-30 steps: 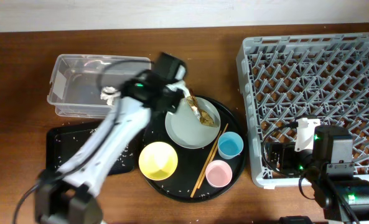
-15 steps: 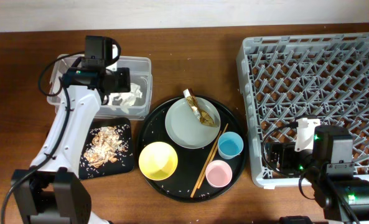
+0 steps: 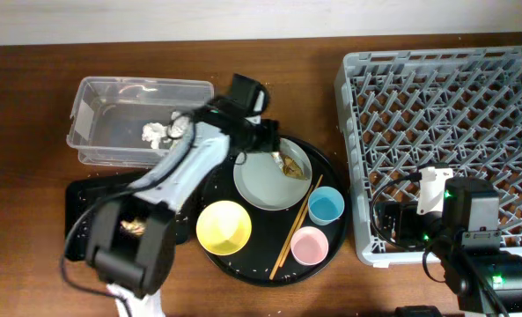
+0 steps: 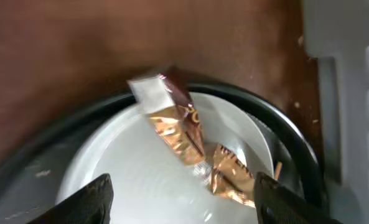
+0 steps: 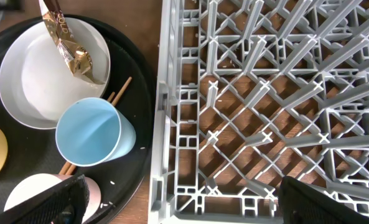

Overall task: Sort waste into correct bins and load items into the dishwasher rack
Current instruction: 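Grasp the brown snack wrapper on the plate with the left gripper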

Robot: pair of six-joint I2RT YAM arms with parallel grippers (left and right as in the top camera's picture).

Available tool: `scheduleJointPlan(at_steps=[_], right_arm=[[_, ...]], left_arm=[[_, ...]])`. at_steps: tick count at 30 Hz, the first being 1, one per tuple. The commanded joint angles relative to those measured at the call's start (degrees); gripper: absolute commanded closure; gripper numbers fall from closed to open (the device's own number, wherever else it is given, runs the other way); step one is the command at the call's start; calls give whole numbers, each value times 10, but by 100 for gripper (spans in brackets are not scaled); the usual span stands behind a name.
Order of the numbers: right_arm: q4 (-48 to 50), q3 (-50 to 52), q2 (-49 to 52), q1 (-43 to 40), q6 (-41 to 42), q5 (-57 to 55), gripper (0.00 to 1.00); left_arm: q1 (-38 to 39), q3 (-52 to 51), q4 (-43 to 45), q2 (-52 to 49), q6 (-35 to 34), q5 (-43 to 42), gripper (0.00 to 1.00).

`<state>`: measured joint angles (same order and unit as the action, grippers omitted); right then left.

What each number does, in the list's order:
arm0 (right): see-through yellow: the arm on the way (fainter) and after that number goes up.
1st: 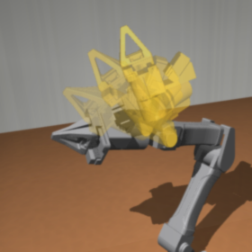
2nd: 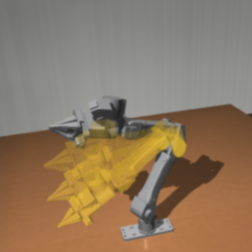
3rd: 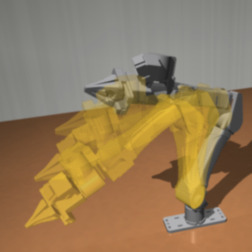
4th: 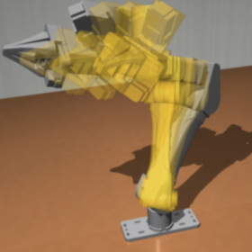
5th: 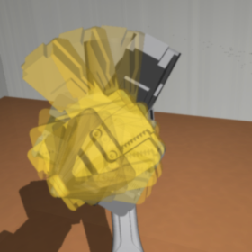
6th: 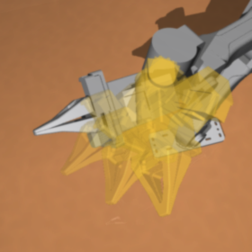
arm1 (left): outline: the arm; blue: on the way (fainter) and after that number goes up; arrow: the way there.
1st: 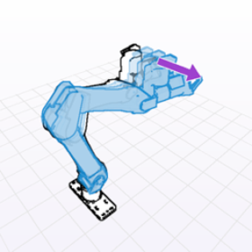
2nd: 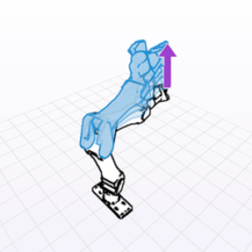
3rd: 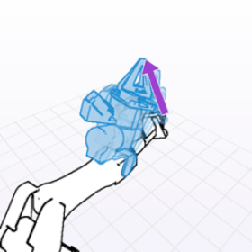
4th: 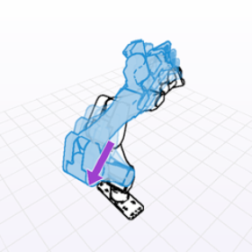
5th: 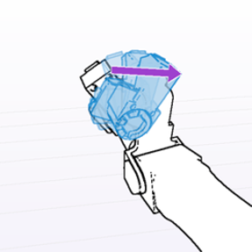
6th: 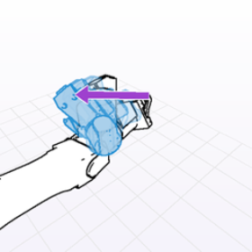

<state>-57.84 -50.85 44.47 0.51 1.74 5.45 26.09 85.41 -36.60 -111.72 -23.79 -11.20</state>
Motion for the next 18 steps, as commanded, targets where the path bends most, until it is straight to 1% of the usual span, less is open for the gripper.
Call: scheduleJointPlan(at_steps=[1,6,7,8,9,10,11,12,13,14,17,18], right_arm=[[2,-12,0,-2,7,3,2],[1,-12,0,-2,7,3,2],[2,-12,0,-2,7,3,2],[2,-12,0,-2,7,3,2],[1,-12,0,-2,7,3,2],[1,-12,0,-2,7,3,2],[1,-12,0,-2,7,3,2],[1,-12,0,-2,7,3,2],[0,-12,0,-2,7,3,2],[-1,-12,0,-2,7,3,2],[-3,-12,0,-2,7,3,2],[-3,-12,0,-2,7,3,2]], left_arm=[[29,8,42,-54,-40,-1,28],[57,8,71,-103,-40,25,30],[61,8,71,-107,-40,27,32],[64,8,71,-109,-40,30,41],[65,8,71,-109,-40,38,57],[65,8,73,-108,-40,37,66],[64,8,73,-108,-40,37,81],[63,9,70,-108,-40,37,91],[62,10,63,-106,-40,38,97],[59,11,55,-99,-40,42,99],[34,12,23,-46,-35,48,100],[22,12,12,-17,-24,55,100]])
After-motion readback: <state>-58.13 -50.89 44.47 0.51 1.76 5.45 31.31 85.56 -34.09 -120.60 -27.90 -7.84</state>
